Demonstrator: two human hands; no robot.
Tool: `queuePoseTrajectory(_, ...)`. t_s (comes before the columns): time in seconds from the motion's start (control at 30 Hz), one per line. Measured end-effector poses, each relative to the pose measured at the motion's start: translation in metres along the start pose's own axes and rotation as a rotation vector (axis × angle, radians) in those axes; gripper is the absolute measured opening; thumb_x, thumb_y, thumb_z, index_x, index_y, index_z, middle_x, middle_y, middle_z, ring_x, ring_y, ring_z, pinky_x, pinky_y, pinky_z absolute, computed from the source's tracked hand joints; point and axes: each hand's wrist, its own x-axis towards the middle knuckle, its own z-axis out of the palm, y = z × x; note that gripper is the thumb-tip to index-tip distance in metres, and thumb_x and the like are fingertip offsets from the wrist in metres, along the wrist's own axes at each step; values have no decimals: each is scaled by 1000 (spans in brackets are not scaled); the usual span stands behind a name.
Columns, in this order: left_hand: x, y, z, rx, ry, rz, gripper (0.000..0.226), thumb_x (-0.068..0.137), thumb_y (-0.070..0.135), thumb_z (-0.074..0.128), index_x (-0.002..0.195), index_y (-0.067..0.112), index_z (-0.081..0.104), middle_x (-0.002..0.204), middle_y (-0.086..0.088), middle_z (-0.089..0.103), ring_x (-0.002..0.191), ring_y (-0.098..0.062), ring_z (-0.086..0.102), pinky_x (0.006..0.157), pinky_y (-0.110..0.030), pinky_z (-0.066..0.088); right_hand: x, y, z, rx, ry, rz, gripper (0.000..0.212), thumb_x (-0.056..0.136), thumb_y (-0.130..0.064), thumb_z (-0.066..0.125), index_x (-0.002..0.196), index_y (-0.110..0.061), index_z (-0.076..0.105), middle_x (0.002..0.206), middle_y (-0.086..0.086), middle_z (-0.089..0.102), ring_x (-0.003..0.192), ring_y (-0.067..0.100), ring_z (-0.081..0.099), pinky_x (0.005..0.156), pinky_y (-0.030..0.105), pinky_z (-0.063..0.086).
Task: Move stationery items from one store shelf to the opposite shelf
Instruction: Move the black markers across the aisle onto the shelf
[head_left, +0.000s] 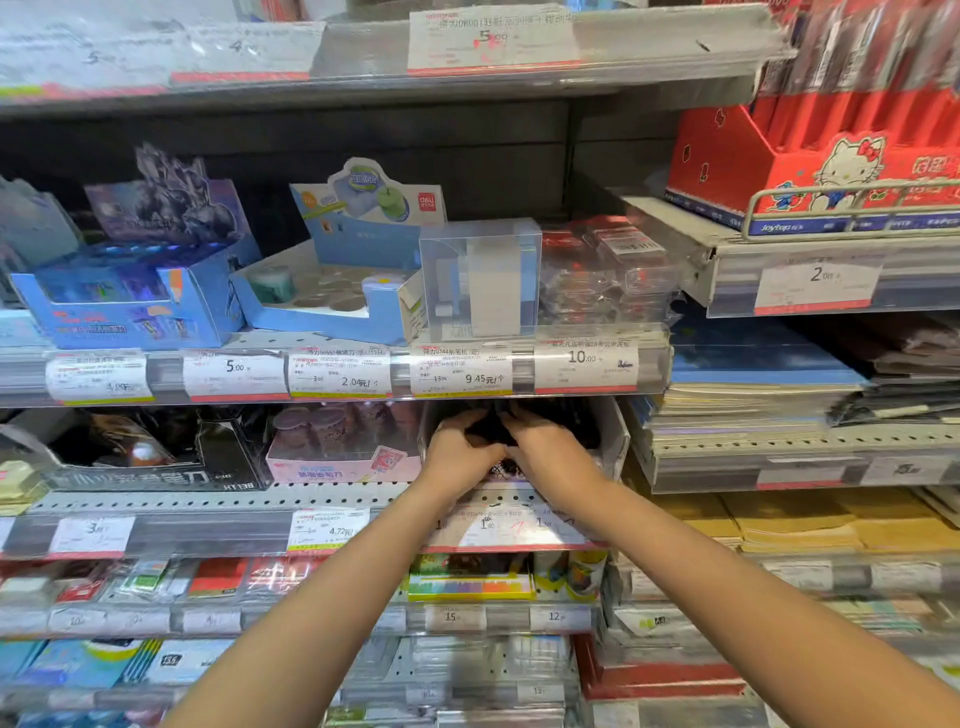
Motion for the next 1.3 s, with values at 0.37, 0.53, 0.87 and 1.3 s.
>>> queuePoseTrajectory(0.37, 9, -13, -1, 272, -73, 59, 48, 89, 2, 49, 136, 11, 45, 137, -12, 52, 124, -29, 49, 102, -23, 35, 4, 20, 0, 370, -9, 32, 49, 86, -13, 60, 133, -10, 48, 139, 13, 46, 128, 25, 44, 109, 27, 33)
queuePoseTrajectory(0.53, 9, -11, 0, 281, -70, 41, 49, 89, 2, 49, 136, 11, 43, 139, -12, 49, 126, -28, 46, 106, -28, 34, 6, 22, 3, 332, 36, 53, 46, 88, -9, 54, 134, -10, 47, 142, 11, 43, 130, 25, 42, 109, 24, 28)
queuePoseTrajectory(0.87, -15, -5, -8, 288, -28, 190, 49, 86, 13, 57, 134, 9, 46, 126, -10, 58, 113, -23, 56, 91, -23, 41, -16, 16, -5, 419, 115, 45, 53, 87, -19, 58, 137, -17, 41, 142, 5, 45, 128, 19, 44, 107, 31, 39)
queuePoseTrajectory(1.3, -54, 3, -36, 3, -23, 294, 18, 80, 14, 67, 93, 21, 58, 85, 0, 61, 73, -10, 55, 63, -14, 45, -75, -9, -24, 579, 385, 82, 36, 82, -22, 66, 116, -20, 58, 109, -2, 57, 97, 9, 56, 87, 23, 46)
